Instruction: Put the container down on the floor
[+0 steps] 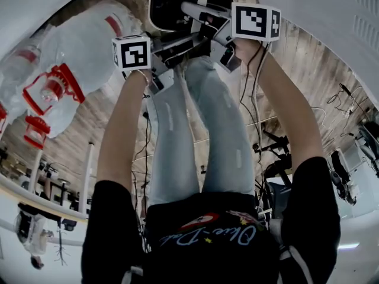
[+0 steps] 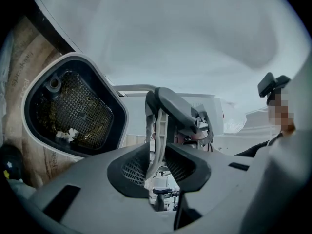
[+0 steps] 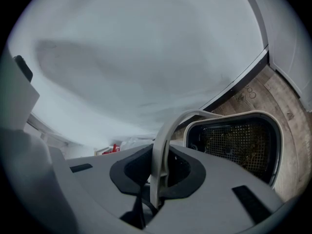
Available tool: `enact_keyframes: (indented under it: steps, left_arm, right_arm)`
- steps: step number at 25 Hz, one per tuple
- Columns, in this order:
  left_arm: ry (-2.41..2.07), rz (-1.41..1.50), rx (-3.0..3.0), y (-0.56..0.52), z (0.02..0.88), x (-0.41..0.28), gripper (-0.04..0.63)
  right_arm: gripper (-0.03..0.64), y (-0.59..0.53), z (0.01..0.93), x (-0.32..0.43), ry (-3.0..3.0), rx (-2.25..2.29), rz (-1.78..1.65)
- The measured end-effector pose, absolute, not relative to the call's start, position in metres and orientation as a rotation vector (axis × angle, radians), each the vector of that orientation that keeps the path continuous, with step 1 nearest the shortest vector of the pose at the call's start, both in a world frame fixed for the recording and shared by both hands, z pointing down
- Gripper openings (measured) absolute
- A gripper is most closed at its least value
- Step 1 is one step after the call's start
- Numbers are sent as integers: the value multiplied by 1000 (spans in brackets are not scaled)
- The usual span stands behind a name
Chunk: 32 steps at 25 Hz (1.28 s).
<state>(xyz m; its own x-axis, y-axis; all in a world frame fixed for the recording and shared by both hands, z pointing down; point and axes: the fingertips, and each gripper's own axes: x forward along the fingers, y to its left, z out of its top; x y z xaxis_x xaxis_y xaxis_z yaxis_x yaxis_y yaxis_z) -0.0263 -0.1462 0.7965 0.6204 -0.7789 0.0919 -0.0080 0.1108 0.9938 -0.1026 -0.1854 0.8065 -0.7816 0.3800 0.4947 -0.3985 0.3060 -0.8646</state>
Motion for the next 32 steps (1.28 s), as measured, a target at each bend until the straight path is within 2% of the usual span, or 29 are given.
enact_keyframes:
  steps: [32]
  left_arm:
    - [-847,-628,1237,-153,864,-27,87]
  right_arm:
    - [40,-188,875,-104,-1929,65,1416]
